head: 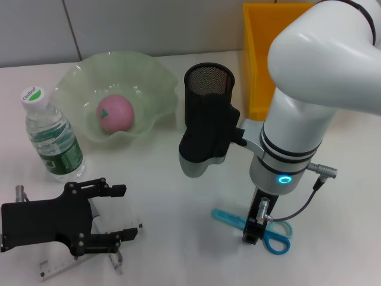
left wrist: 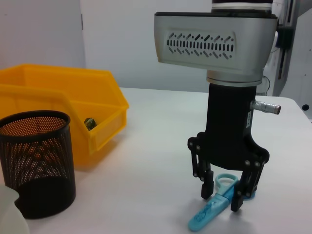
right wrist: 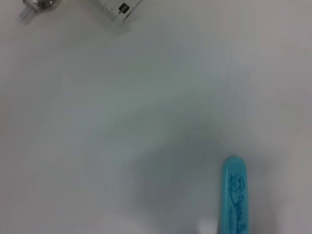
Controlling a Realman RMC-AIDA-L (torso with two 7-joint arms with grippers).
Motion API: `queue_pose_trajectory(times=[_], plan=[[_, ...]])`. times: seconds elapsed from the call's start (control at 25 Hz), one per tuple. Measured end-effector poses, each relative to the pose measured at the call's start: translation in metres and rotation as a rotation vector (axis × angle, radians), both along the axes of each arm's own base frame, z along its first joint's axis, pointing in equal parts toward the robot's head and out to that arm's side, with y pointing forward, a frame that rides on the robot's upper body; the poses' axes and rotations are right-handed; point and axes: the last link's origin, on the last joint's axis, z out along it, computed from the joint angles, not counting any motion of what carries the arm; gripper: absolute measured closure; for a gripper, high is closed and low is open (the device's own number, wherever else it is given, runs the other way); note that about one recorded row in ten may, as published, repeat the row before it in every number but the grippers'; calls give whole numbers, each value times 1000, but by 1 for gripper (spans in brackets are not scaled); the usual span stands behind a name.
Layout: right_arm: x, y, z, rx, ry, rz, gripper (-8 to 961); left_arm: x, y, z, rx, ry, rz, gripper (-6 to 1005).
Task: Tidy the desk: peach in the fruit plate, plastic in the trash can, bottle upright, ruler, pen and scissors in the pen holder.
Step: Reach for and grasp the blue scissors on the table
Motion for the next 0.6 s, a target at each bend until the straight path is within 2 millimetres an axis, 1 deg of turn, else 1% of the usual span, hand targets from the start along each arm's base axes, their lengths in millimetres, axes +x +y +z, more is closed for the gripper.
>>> queue_pose_trajectory(times=[0.6], plan=[[2, 1, 0, 3, -5, -5, 586, 0, 1, 0, 3, 2, 0, 186]])
